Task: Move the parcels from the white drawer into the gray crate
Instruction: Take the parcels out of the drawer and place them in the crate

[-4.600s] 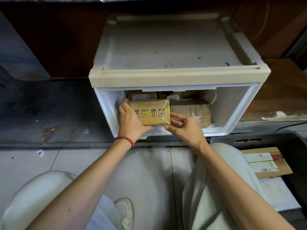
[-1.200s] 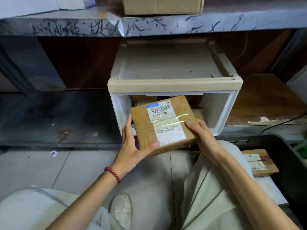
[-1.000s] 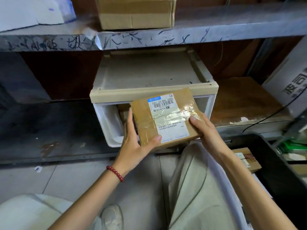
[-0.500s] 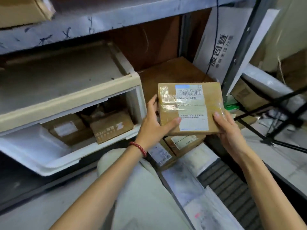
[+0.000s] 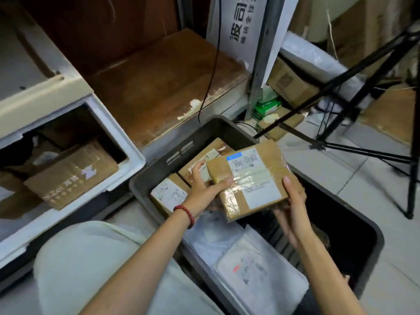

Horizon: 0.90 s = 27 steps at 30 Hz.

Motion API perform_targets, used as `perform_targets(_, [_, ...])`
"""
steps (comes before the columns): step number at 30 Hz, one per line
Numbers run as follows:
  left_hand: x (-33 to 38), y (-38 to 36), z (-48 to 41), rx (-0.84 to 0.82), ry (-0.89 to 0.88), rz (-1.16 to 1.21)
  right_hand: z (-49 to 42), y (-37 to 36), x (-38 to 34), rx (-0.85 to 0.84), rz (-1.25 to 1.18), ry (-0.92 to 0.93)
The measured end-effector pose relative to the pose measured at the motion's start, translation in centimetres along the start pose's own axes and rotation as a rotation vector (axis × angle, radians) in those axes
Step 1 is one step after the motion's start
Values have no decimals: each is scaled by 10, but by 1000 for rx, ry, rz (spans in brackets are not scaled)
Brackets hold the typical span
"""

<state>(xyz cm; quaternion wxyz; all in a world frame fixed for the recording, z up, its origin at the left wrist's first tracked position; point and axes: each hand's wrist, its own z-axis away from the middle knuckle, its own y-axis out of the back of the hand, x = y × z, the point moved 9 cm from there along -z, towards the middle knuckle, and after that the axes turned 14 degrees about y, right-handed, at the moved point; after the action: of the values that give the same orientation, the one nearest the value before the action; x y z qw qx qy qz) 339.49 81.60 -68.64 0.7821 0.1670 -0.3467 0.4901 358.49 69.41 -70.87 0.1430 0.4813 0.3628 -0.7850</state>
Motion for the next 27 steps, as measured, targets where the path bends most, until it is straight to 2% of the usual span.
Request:
perform_targets(2, [-11,-1,-6,-32,40,-32,12,-2,29,19,-61,-106])
perform_targets(4, [-15,4,-11,-13,35,-112,22,-7,48,10,-16,-167])
perform_targets(8, [-24,20,-18,80,30,-351,23,-11,63,-41,122,-199])
perform_targets(10, [-33,26,-20,128,83,-419,17,-8,66,-61,225,-193])
perform_targets(13, [-49,22,-22,112,149,-452,9,2,70,-17,305,-155])
perform_targets(16, [-57,11,-31,78,159,-472,4,18,86,89,255,-185])
perform_targets(18, [-56,2,-39,43,134,-397,-2,24,95,145,243,-200])
perform_targets(21, [-54,-7,-52,15,126,-348,-26,22,105,122,349,-155])
perform_targets(22, [-53,-8,-55,32,99,-433,-34,21,107,111,416,-126])
perform_targets(23, [-52,-11,-55,57,63,-614,-42,22,112,101,485,-107])
perform_targets(25, [-58,-17,-53,106,-13,-1081,-51,18,111,90,617,-79])
perform_targets(27, [-67,-17,-53,137,-36,-1308,-52,16,100,138,702,-45])
